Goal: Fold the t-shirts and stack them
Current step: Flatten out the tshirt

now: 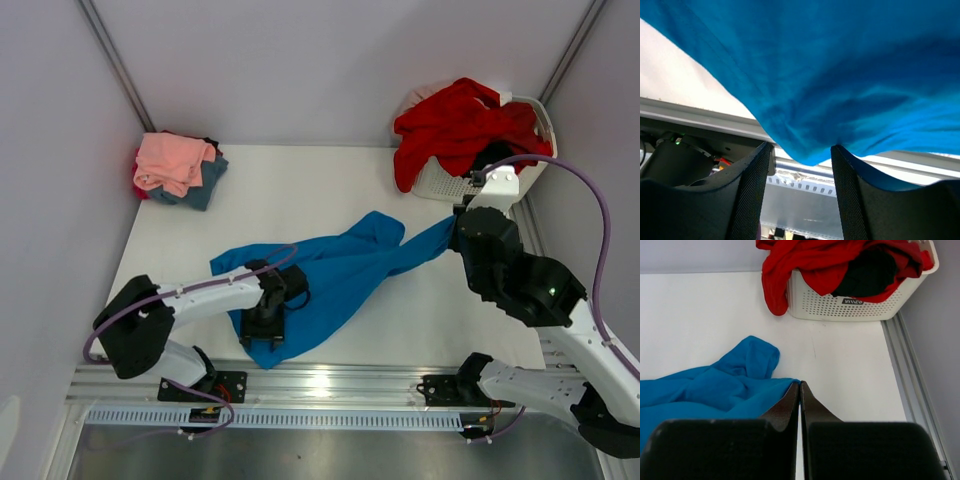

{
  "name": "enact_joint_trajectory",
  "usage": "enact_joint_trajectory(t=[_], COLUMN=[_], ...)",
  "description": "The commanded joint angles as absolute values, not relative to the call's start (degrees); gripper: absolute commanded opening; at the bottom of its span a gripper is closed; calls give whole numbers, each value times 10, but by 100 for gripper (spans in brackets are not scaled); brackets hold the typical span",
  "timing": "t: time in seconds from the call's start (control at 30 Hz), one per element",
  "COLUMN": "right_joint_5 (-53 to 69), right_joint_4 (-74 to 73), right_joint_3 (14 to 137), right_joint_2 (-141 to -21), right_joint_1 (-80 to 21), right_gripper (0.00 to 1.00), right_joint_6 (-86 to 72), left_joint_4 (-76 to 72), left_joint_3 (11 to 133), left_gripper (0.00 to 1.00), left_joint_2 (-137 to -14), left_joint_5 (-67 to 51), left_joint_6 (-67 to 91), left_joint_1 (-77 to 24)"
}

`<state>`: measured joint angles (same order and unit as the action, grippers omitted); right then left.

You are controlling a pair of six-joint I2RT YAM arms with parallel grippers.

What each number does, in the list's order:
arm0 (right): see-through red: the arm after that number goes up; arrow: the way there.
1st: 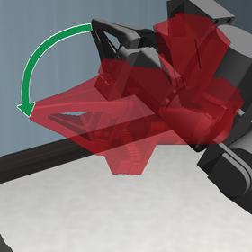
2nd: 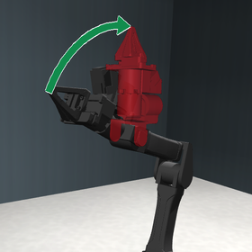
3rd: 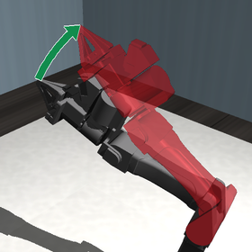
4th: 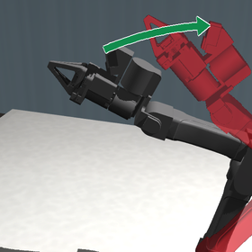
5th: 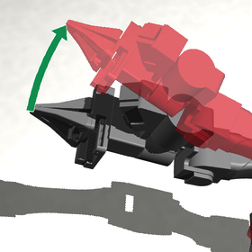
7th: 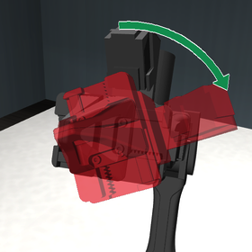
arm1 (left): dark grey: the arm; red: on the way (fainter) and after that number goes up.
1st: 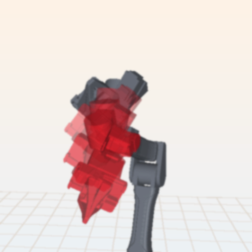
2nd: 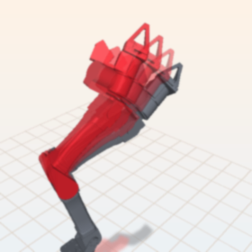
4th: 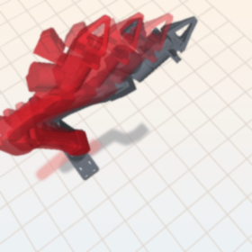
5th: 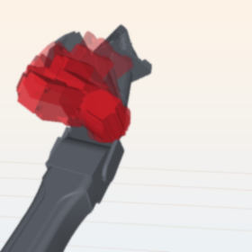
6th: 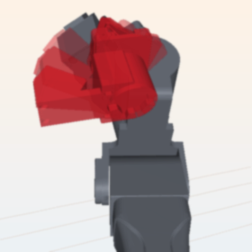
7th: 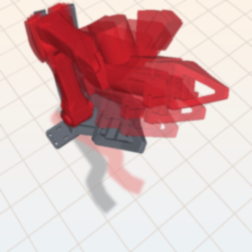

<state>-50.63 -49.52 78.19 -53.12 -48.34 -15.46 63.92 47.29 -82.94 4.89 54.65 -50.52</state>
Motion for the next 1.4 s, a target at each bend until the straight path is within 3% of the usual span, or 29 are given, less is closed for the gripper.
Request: enact_joint_trajectory(t=[0.0,0.33,0.5,0.7,0.77,0.8,0.83,0.87,1.03,1.07,1.17,1.2,1.23,1.3,1.37], right_joint_5=[-537,-656,-654,-640,-639,-639,-639,-639,-635,-632,-624,-622,-618,-613,-606], right_joint_4=[-535,-638,-628,-621,-620,-619,-618,-615,-604,-603,-597,-597,-595,-595,-594], right_joint_3=[814,847,850,848,846,844,840,838,829,827,826,825,824,820,817], right_joint_2=[-518,-574,-582,-582,-581,-581,-581,-581,-585,-588,-594,-596,-598,-599,-604], right_joint_1=[-487,-484,-466,-447,-442,-440,-439,-437,-434,-434,-435,-434,-434,-434,-434], right_gripper=[0,0,0,0,0,0,0,0,0,0,0,0,0,0,0], right_joint_6=[-174,-212,-193,-178,-178,-177,-176,-176,-175,-175,-175,-176,-177,-178,-182], left_joint_4=[601,487,434,391,393,395,399,414,486,509,517,508,505,501,504], left_joint_3=[457,419,400,386,388,392,395,410,464,478,484,477,470,468,468], left_gripper=[57,57,54,42,33,25,5,1,1,4,35,59,75,99,99], left_joint_2=[-816,-786,-819,-873,-881,-883,-884,-882,-857,-853,-816,-778,-755,-710,-654], left_joint_5=[49,-21,-64,-74,-69,-67,-66,-63,-3,17,27,26,25,31,46], left_joint_6=[570,567,559,554,547,545,543,542,527,520,518,518,519,520,517], left_joint_1=[-511,-501,-501,-501,-501,-501,-501,-501,-501,-501,-501,-501,-501,-501,-500])
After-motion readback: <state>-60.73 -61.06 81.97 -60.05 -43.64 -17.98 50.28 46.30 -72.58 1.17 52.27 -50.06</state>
